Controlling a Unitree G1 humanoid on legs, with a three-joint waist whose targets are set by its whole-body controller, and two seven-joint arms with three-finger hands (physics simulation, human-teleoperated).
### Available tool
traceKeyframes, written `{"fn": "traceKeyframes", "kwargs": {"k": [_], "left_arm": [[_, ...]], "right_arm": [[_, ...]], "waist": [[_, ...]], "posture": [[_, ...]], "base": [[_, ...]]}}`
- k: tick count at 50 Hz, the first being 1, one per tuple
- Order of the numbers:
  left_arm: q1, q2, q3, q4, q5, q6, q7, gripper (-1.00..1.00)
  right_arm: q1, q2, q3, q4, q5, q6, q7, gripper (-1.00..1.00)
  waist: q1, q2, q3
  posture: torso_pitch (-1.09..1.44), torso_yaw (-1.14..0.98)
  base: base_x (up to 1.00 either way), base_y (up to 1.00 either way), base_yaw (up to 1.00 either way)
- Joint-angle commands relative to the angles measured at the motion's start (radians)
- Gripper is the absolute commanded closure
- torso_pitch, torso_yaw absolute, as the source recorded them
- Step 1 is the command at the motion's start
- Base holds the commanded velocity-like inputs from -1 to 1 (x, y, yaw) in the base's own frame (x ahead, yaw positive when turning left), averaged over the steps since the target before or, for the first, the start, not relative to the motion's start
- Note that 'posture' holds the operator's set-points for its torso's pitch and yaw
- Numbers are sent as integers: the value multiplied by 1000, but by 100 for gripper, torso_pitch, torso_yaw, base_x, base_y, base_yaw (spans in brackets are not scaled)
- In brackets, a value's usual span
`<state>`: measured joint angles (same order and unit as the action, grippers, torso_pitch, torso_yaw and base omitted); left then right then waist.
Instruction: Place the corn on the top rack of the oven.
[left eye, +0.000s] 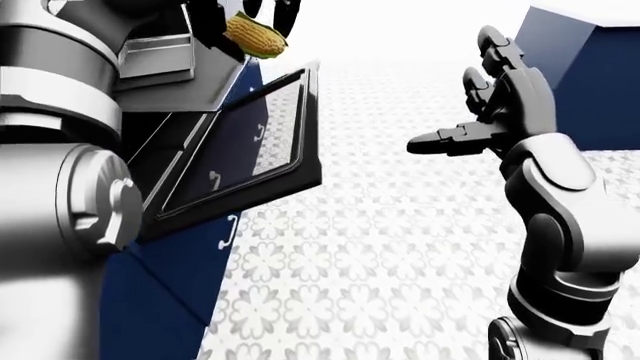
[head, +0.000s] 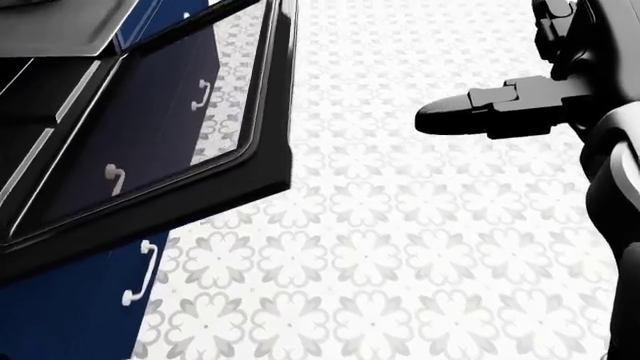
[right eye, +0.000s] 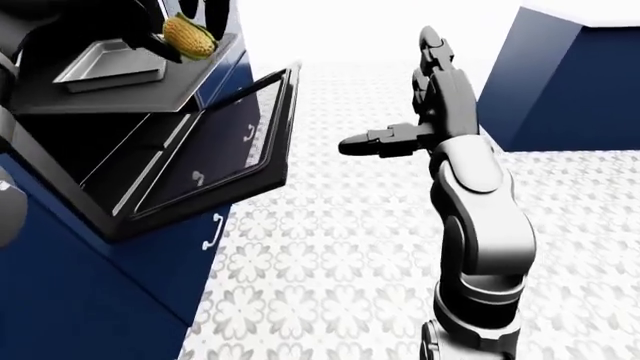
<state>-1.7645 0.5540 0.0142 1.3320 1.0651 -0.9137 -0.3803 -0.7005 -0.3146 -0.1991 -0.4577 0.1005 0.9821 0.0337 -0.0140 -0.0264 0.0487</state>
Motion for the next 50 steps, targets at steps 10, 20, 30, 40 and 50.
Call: {"fn": "traceKeyframes", "kwargs": {"k": [10,20,30,40,50], "left_arm": [[-51,19,22,-35,-33,19,17,70],[-71,18,22,-34,-38,25,6,69],[-97,25,24,-33,-40,32,-12,69],[-107,24,24,-32,-39,32,-11,69],[-112,33,16,-30,-14,44,33,67]], "right_arm": [[-28,-2,5,-26,-4,-29,12,-100],[-36,-3,2,-29,2,-16,10,-100],[-28,-3,10,-18,-1,-21,12,-100],[-32,-4,1,-31,-3,-29,12,-100],[-31,-3,1,-16,-13,-27,3,-100]], "waist": [[25,65,-18],[24,-22,-24],[14,10,-27],[31,56,-7],[17,0,-8]], "posture": [[0,0],[0,0],[0,0],[0,0],[0,0]], "base": [[9,22,0],[0,10,0],[0,0,0],[0,0,40],[0,0,12]]}}
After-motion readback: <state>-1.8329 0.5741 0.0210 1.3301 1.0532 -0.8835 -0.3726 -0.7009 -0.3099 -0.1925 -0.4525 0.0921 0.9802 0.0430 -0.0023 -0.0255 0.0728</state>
